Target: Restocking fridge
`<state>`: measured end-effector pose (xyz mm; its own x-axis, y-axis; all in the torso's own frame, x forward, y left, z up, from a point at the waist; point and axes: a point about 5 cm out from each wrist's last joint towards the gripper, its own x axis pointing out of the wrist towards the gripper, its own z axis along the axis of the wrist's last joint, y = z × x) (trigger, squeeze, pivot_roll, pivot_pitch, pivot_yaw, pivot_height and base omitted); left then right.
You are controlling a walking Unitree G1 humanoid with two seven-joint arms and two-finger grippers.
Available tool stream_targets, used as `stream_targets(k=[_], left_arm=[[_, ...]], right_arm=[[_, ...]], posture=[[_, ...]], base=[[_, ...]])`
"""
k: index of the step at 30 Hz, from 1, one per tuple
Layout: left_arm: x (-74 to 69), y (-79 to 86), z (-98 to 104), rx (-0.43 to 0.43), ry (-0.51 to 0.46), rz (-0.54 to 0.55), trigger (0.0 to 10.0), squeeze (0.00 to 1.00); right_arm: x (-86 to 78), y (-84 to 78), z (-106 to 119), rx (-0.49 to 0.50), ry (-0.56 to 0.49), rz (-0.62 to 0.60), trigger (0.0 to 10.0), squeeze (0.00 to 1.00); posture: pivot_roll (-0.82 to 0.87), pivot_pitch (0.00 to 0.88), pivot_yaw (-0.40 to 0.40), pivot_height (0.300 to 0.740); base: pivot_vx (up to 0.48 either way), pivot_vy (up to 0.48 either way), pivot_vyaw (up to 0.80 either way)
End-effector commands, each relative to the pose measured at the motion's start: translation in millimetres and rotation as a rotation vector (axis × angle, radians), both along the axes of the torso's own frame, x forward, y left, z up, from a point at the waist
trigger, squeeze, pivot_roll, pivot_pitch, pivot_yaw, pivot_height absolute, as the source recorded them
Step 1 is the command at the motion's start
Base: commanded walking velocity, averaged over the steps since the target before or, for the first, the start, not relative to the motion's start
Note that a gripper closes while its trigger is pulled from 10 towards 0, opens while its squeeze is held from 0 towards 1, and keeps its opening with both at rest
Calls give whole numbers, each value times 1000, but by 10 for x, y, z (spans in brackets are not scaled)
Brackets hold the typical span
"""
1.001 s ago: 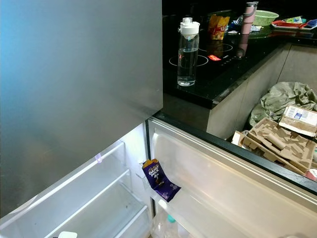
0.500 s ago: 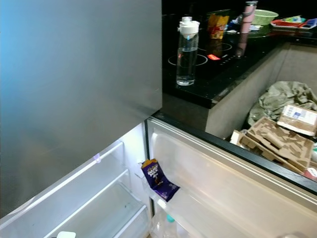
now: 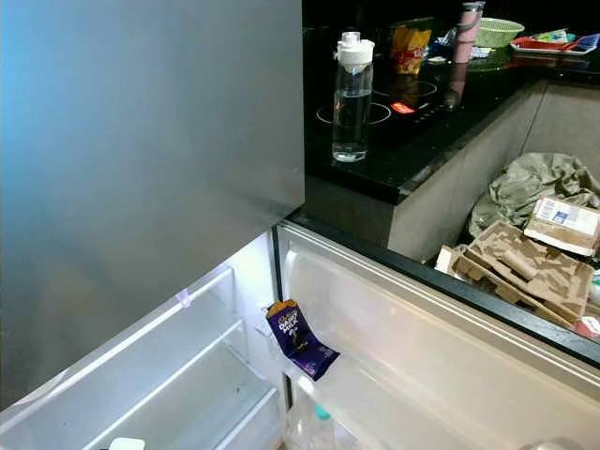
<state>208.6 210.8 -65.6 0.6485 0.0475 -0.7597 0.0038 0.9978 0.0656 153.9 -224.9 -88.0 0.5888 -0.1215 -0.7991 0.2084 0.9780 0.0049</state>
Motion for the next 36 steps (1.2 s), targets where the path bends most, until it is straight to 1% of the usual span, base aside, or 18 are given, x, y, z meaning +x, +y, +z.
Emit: stream_targets(k=[1, 2, 4, 5, 7, 8, 9, 10, 12, 13, 15, 18, 20, 22, 27, 30, 33, 36], left_arm=[[-64, 6, -36, -2, 26, -14, 10000, 0], [-58, 8, -32, 7, 26, -24, 10000, 0], [-63, 17, -35, 10, 27, -3, 10000, 0], [-76, 22, -43, 5, 30, 27, 10000, 0], [-75, 8, -44, -1, 32, 9, 10000, 0], [-70, -19, -44, -7, 34, -33, 10000, 0], [-70, -19, -44, -7, 34, -33, 10000, 0], [-68, -13, -42, -2, 33, -31, 10000, 0], [-78, 15, -44, 0, 30, 16, 10000, 0], [-80, 27, -43, -5, 26, 30, 10000, 0], [-80, 32, -41, -10, 24, 34, 10000, 0], [-46, 49, -16, -4, 10, 10, 10000, 0], [-26, 68, -1, -10, 0, 36, 10000, 0], [-13, 70, 7, -2, 5, 2, 10000, 0], [-33, 144, 10, 4, 2, 64, 10000, 0], [-53, 157, 3, 19, 16, 21, 10000, 0], [-62, 178, 2, 17, 13, 55, 10000, 0], [-33, 132, 12, 3, -3, 32, 10000, 0]], right_arm=[[-17, -36, 6, 7, -17, -30, 10000, 0], [9, -59, 26, -1, -33, -22, 10000, 0], [12, -59, 27, -18, -28, 9, 10000, 0], [18, -51, 30, -40, -23, 67, 10000, 0], [40, -61, 43, -37, -36, 57, 10000, 0], [90, -68, 70, -23, -68, 20, 10000, 0], [90, -68, 70, -23, -68, 20, 10000, 0], [140, 15, 73, -12, -84, 16, 10000, 0], [194, 157, 69, -8, -92, 46, 10000, 0], [216, 198, 73, -8, -99, 57, 10000, 0], [228, 212, 77, -8, -103, 62, 10000, 0], [282, 225, 107, 1, -136, 49, 10000, 0], [296, 233, 114, -9, -137, 79, 10000, 0], [313, 207, 129, -2, -151, 58, 10000, 0], [325, 216, 129, -9, -137, 96, 10000, 0], [349, 202, 144, 1, -152, 58, 10000, 0], [353, 214, 141, -2, -141, 80, 10000, 0], [353, 188, 145, 14, -146, 41, 10000, 0]], posture=[[-104, 140, 64, 721], [-99, 141, 60, 721], [-98, 142, 63, 721], [-97, 141, 68, 721], [-102, 145, 75, 721], [-98, 133, 61, 721], [-98, 133, 61, 721], [-94, 129, 59, 721], [-86, 123, 70, 721], [-85, 115, 82, 721], [-85, 115, 82, 721], [-70, 96, 61, 721], [-67, 95, 60, 721], [-44, 62, 30, 721], [-47, 62, 48, 721], [-45, 54, 35, 721], [-51, 65, 47, 721], [-55, 78, 13, 721]], base=[[0, 0, 0], [0, 0, 0], [0, 0, 0], [0, 0, 0], [0, 0, 0], [0, 0, 0], [0, 0, 0], [0, 0, 0], [0, 0, 0], [0, 0, 0], [0, 0, 0], [0, 0, 0], [0, 0, 0], [0, 0, 0], [0, 0, 0], [0, 0, 0], [0, 0, 0], [0, 0, 0]])
